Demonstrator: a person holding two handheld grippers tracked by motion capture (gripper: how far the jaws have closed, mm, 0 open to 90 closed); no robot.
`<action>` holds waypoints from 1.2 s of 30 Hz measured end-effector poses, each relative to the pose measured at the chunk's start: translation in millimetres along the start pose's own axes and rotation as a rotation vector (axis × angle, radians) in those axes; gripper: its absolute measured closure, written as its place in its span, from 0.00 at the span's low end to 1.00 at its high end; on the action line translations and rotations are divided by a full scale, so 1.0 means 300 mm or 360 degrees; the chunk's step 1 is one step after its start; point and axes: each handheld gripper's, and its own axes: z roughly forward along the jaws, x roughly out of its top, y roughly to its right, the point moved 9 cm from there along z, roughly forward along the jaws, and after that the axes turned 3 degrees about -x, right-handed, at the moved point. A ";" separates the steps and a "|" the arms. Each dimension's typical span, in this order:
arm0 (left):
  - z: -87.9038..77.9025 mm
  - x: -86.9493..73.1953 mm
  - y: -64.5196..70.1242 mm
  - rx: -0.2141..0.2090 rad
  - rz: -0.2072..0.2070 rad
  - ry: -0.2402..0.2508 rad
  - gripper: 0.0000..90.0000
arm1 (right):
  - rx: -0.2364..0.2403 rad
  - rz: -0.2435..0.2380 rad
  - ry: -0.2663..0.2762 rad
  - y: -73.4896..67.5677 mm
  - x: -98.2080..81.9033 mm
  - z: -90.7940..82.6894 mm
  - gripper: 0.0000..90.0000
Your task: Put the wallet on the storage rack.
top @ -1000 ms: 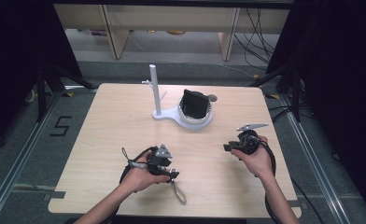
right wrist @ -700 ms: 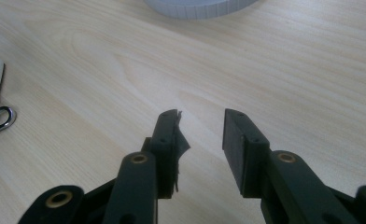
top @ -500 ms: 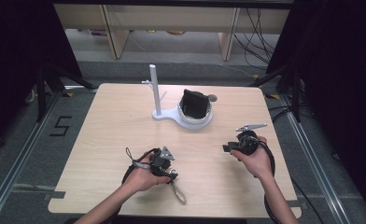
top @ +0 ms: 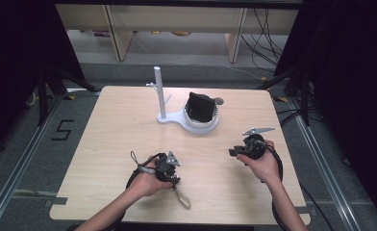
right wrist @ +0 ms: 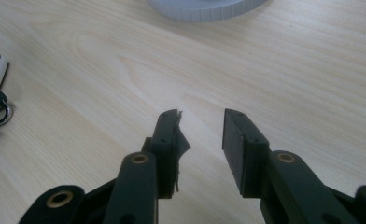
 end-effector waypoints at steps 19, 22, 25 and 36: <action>-0.005 -0.005 -0.024 0.0035 -0.0019 -0.0014 0.72 | 0.0013 -0.0026 -0.0074 0.000 -0.006 -0.020 0.74; -0.006 -0.006 -0.022 0.0033 -0.0048 -0.0017 0.70 | 0.0015 -0.0028 -0.0069 0.000 -0.005 -0.020 0.74; -0.004 -0.005 -0.021 0.0026 -0.0057 -0.0012 0.72 | 0.0090 -0.0034 -0.0083 -0.009 -0.007 -0.021 0.74; -0.010 -0.005 -0.035 0.0017 -0.0100 -0.0028 0.82 | 0.0074 -0.0029 -0.0065 -0.010 -0.006 -0.026 0.73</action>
